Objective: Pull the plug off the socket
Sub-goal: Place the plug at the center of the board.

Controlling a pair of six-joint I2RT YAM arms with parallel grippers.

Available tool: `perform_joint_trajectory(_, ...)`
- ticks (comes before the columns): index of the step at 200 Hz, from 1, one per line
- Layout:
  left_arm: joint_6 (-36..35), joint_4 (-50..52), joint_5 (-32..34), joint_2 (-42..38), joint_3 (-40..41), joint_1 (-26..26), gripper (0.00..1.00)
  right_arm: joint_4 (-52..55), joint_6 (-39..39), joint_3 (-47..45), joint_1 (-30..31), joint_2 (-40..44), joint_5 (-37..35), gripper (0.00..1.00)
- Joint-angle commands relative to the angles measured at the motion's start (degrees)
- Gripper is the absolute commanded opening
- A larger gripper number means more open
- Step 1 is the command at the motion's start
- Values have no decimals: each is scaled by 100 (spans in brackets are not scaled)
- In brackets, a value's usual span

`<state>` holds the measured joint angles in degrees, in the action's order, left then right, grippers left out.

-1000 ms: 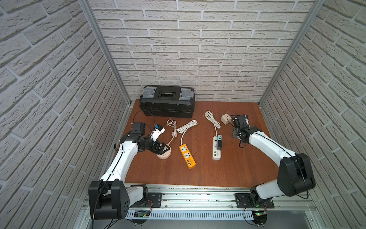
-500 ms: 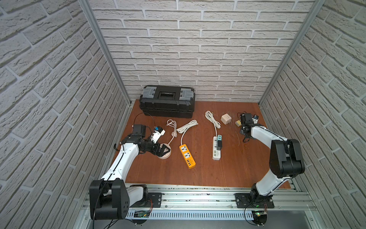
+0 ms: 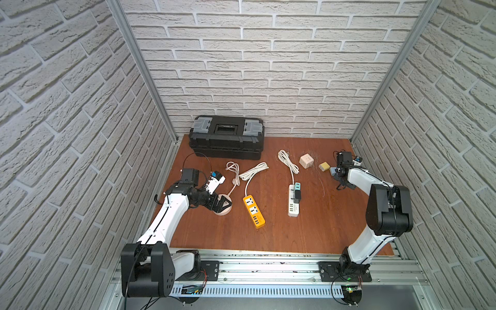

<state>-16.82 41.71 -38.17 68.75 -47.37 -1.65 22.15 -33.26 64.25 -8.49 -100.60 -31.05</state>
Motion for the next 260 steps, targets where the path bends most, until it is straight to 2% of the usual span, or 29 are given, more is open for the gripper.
perform_joint_trajectory(1,-53,-56,-15,-2,-19,-63,98,17,-52,201,-61,-47,11,43)
perform_joint_trajectory(8,-52,-41,-14,-5,-17,-69,98,3,-49,193,-69,-48,23,50)
perform_joint_trajectory(49,-79,-14,-14,-8,-17,-64,98,283,38,327,-72,-33,195,72)
perform_joint_trajectory(96,-95,1,-23,20,-44,-68,98,352,109,266,-74,146,291,90)
perform_joint_trajectory(134,-117,-19,-4,-1,-22,-64,98,404,188,75,-7,672,481,90)
perform_joint_trajectory(184,-239,-67,210,-122,-78,-72,98,578,285,-633,383,2068,1100,85)
perform_joint_trajectory(206,-443,-17,246,-160,-129,-126,93,751,316,-890,901,2763,1268,81)
perform_joint_trajectory(232,-528,-5,442,-151,-201,-322,91,1022,282,-1127,1893,3381,1391,79)
perform_joint_trajectory(260,-447,-123,548,-116,-240,-493,91,982,-197,-1807,2999,3960,1502,79)
